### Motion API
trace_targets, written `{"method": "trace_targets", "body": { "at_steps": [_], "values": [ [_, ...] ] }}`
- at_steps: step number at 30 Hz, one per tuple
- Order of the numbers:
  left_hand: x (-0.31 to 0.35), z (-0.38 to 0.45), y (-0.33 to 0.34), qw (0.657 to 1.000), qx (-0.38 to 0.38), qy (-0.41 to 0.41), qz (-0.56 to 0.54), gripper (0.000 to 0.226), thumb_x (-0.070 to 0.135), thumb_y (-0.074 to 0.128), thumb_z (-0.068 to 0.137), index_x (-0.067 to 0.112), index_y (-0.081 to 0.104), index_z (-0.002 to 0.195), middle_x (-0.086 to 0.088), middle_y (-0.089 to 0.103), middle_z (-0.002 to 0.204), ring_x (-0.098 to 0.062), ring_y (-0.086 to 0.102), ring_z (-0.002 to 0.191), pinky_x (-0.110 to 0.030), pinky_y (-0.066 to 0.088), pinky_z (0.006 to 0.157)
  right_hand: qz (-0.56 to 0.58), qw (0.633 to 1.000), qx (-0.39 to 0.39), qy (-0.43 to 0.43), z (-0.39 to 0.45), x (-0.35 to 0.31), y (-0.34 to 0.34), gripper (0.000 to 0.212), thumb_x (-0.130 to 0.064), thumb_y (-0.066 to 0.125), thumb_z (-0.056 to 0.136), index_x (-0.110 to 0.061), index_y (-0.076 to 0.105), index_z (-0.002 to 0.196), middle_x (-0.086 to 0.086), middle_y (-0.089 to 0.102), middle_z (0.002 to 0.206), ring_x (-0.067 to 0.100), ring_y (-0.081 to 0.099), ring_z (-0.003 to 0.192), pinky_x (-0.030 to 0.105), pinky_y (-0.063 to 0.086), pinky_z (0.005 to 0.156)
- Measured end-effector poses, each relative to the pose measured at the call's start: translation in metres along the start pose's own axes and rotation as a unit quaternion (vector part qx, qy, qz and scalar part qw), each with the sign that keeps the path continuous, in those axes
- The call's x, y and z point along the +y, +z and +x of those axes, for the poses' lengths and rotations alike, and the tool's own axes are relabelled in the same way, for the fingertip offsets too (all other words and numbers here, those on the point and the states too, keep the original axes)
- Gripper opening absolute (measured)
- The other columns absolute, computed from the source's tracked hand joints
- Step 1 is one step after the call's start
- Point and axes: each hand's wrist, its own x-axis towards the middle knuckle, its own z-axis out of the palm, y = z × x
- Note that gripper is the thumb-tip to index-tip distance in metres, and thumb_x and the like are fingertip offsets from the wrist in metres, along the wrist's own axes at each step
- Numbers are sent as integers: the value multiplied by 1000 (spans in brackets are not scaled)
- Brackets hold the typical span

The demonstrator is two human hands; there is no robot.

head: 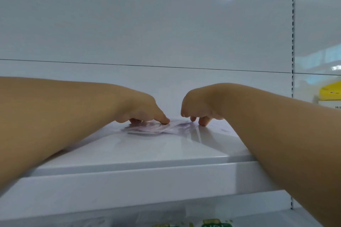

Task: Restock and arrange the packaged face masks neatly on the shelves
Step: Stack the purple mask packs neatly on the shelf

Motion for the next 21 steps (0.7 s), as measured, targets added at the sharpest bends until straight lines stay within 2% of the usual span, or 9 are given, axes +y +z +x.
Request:
{"method": "trace_targets", "body": {
  "at_steps": [2,3,6,9,12,14,16,19,21],
  "values": [
    [1,-2,0,999,13,8,-43,66,45,80,80,19,55,135,-1,54,112,-25,59,111,-33,44,106,52,999,1,-6,2,0,2,34,-12,45,102,-8,55,134,14,62,123,37,68,105,45,53,99],
    [2,-2,1,998,12,15,-66,69,40,82,80,22,52,139,2,55,115,-25,60,115,-35,46,105,78,997,0,-13,2,-1,2,34,-10,46,101,-8,56,134,14,63,123,35,68,105,45,54,98],
    [6,-4,3,984,-8,44,-171,80,18,83,81,33,41,147,2,56,125,-23,66,102,-31,57,79,146,988,9,-43,2,-1,0,36,-5,51,99,-6,55,134,15,62,127,30,65,102,45,55,95],
    [5,-4,4,972,22,77,-222,92,7,83,78,42,36,148,0,55,132,-25,67,99,-36,60,77,256,965,12,-53,3,0,-1,34,-4,51,98,-3,53,132,17,61,123,30,61,93,38,58,74],
    [3,-5,1,958,114,123,-233,101,5,84,75,44,29,150,-3,57,129,-25,65,99,-37,59,75,336,939,65,-27,6,0,-4,16,-7,51,101,-9,54,116,10,58,112,28,63,93,40,57,89],
    [4,-8,-4,940,183,154,-244,106,4,83,74,43,24,153,-2,55,126,-23,64,97,-40,59,81,380,919,101,-1,6,3,-8,19,-14,53,101,-11,53,120,10,55,126,31,62,109,44,52,100],
    [5,-11,-9,924,227,185,-244,110,7,84,74,44,18,154,2,55,123,-19,64,94,-42,58,84,431,896,104,-3,5,7,-9,33,-21,58,99,-14,50,131,11,49,128,37,58,118,48,50,102],
    [5,-13,-12,907,240,225,-261,118,11,86,69,46,13,155,8,62,117,-18,67,98,-41,58,84,550,829,79,-62,3,7,-9,20,-20,63,97,-9,55,113,10,59,106,38,67,98,50,55,93],
    [6,-13,-11,905,230,228,-274,123,22,92,63,43,13,155,7,62,124,-19,66,107,-43,58,88,593,791,107,-103,5,7,-10,18,-14,68,93,-8,55,104,15,65,101,38,70,98,52,56,92]
  ]
}}
